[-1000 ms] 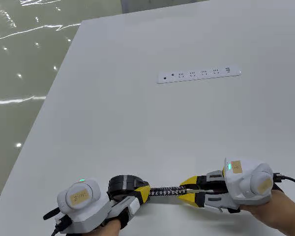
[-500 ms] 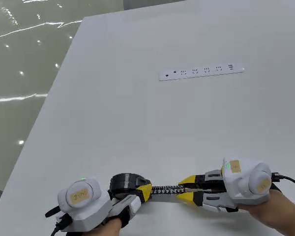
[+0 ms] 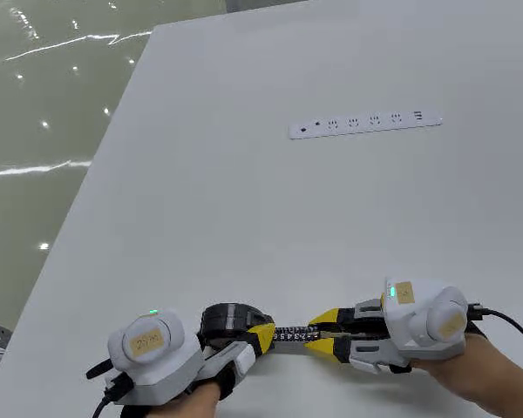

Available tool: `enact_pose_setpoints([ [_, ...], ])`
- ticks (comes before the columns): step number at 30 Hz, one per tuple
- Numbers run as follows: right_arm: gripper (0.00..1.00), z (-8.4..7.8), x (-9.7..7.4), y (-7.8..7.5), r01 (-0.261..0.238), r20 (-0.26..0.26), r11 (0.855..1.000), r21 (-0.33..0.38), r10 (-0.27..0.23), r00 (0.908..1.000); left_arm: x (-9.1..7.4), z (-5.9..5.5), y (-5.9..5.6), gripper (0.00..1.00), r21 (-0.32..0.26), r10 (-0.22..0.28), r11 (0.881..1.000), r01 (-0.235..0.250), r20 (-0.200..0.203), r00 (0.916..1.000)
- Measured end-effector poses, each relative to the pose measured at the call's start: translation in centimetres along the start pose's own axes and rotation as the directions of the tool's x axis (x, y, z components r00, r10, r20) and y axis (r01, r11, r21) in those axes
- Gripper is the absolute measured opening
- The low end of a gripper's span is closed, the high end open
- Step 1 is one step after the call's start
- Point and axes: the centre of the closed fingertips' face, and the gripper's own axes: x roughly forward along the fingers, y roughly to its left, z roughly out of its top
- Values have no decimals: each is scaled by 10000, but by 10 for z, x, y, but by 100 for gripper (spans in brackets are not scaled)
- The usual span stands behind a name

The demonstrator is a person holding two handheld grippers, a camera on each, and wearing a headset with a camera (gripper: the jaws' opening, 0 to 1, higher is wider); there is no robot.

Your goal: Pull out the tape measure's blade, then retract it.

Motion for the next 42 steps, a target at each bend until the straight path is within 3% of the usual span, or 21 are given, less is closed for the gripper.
enact_pose_setpoints([
  [22,11,6,28,2,-163,-88,9998,-131,162,9998,-1,1,1,57,-152,-37,9999,37,3,10000],
  [42,11,6,40,3,-215,-121,9997,-78,215,9997,0,0,0,57,21,-27,10000,27,-23,10000],
])
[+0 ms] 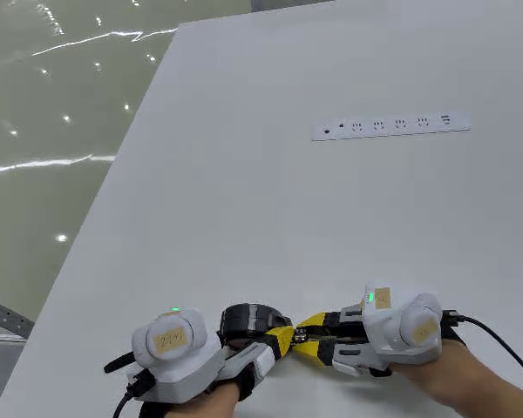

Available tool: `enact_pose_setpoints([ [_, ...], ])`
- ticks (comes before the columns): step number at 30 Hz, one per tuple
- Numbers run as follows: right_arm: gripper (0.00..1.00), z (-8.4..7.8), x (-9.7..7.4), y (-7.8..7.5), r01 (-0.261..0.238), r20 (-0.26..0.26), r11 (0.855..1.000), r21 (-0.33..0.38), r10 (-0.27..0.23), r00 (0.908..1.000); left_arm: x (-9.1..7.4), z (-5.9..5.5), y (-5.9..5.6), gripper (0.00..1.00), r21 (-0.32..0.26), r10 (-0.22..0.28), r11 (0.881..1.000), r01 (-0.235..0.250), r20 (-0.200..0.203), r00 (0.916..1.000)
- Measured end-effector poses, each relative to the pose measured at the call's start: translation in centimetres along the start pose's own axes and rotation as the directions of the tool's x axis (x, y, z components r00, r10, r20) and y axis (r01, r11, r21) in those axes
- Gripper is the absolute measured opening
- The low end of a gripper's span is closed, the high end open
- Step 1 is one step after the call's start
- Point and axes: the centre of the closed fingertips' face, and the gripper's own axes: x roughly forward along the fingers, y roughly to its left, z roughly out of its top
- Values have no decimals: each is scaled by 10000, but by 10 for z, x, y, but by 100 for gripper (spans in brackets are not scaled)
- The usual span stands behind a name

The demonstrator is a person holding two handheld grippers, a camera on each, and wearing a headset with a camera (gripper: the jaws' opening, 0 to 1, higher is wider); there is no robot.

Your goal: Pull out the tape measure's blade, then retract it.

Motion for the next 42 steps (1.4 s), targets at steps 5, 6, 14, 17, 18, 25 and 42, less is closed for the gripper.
enact_pose_setpoints([
  [5,12,0,0,-1,-8,25,9999,114,7,10000,0,1,0,57,39,32,10000,-33,55,10000],
  [6,12,0,0,-1,-14,29,9999,115,14,10000,0,1,0,58,66,45,10000,-46,53,10000],
  [14,14,-1,0,0,29,-171,10000,-32,-29,9998,-1,1,0,59,249,55,9997,-56,56,10000],
  [17,14,-2,0,0,71,-259,9998,-163,-75,9996,-1,2,0,59,238,-53,9997,53,12,10000],
  [18,14,-2,0,0,80,-263,9999,-103,-82,9996,-2,2,0,59,198,-74,9998,73,37,10000],
  [25,18,-1,-2,3,105,-351,9997,-241,-114,9993,-6,5,0,59,102,-201,9997,200,129,9997],
  [42,32,10,-28,6,626,-340,9968,503,-609,9976,-20,16,-14,65,1141,-1331,9847,1320,21,9911],
])
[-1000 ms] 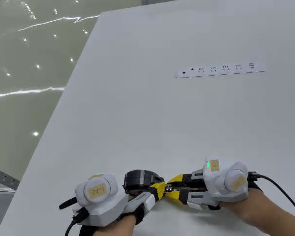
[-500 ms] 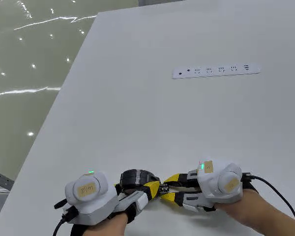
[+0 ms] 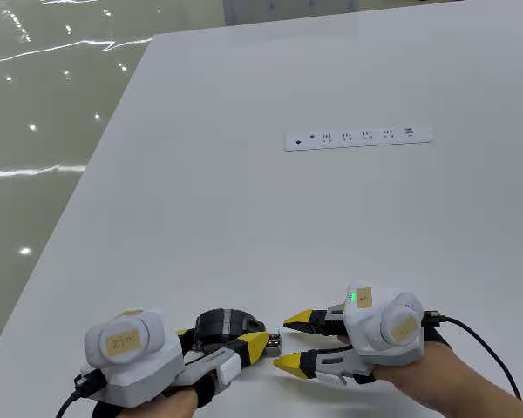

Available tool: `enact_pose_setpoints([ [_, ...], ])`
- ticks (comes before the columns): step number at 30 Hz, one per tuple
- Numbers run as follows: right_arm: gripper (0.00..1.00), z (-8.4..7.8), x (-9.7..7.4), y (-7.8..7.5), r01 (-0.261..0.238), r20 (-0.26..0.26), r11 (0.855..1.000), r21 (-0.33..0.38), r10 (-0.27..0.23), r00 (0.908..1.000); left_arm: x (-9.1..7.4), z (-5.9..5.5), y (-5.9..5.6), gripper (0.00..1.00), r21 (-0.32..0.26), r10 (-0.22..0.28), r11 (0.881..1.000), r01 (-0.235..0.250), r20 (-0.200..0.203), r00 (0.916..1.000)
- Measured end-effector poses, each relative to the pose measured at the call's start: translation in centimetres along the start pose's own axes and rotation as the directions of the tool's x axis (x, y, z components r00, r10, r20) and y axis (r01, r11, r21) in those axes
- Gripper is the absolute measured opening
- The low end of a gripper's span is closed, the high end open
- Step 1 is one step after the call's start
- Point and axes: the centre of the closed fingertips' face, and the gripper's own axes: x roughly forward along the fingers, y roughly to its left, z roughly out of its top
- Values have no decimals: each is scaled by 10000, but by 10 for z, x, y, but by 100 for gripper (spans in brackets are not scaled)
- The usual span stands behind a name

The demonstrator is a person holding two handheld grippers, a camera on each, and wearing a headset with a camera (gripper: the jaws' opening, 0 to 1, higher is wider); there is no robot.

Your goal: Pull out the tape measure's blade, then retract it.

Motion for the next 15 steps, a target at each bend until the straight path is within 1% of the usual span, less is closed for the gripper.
enact_pose_setpoints([
  [2,35,0,-5,0,167,-101,9998,110,-166,9998,-1,0,-3,68,-45,-272,9996,272,-102,9996],
  [4,36,2,-10,1,232,-109,9994,248,-229,9997,-4,1,-2,68,80,-445,9990,446,-73,9990],
  [6,37,3,-15,1,369,-121,9991,206,-367,9993,-7,6,-2,68,166,-642,9978,640,137,9978],
  [8,40,3,-20,1,442,-206,9986,291,-436,9988,-9,3,1,69,158,-680,9976,680,34,9977],
  [11,41,4,-27,2,576,-301,9980,247,-568,9979,-12,0,3,70,360,-777,9963,780,-84,9969],
  [13,42,5,-33,3,638,-308,9974,331,-628,9976,-14,-1,4,70,463,-912,9947,920,-199,9956],
  [15,42,5,-39,2,803,-375,9964,288,-792,9962,-17,0,2,70,671,-1108,9914,1122,-254,9935],
])
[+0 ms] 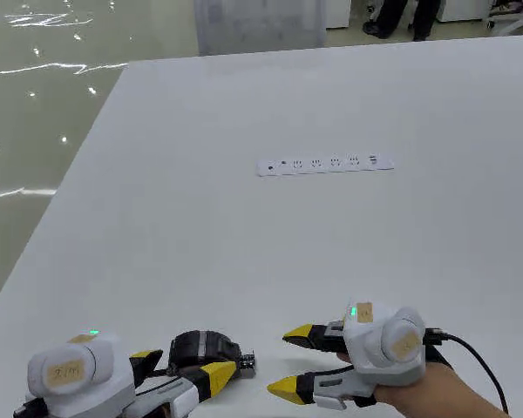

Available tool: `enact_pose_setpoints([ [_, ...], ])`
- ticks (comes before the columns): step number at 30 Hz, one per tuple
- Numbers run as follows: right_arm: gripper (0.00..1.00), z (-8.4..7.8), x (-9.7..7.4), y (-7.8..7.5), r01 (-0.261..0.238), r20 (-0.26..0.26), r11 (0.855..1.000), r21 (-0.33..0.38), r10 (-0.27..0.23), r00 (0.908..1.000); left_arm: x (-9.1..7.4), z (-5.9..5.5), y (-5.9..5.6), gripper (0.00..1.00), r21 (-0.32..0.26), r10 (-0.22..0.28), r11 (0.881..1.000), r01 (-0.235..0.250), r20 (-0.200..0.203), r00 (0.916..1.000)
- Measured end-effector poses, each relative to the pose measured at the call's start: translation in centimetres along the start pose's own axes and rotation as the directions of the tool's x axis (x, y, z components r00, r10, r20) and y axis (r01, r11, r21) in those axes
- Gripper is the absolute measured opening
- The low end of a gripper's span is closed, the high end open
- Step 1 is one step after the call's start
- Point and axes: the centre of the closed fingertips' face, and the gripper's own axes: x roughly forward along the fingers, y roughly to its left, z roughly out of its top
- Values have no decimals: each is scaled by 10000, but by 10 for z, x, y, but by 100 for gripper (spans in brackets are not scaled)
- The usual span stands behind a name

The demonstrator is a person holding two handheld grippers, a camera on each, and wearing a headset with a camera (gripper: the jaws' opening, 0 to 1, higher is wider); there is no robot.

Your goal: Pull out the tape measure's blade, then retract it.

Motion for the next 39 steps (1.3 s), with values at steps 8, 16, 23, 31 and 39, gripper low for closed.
enact_pose_setpoints([
  [8,47,1,-21,0,355,-11,9991,213,-355,9994,-11,4,-4,72,821,-666,9944,668,-56,9978],
  [16,51,4,-46,-2,857,49,9959,274,-858,9963,-26,7,-1,74,1551,-966,9832,962,-51,9953],
  [23,55,-2,-79,-7,1519,84,9877,363,-1523,9883,-41,10,2,77,1982,-1135,9741,1090,113,9935],
  [31,59,-12,-108,-11,2092,-52,9766,501,-2092,9779,-54,8,11,78,2355,-986,9673,941,76,9951],
  [39,64,-29,-133,-6,2546,-365,9654,555,-2529,9668,-64,2,17,81,2447,-1011,9651,935,186,9947],
])
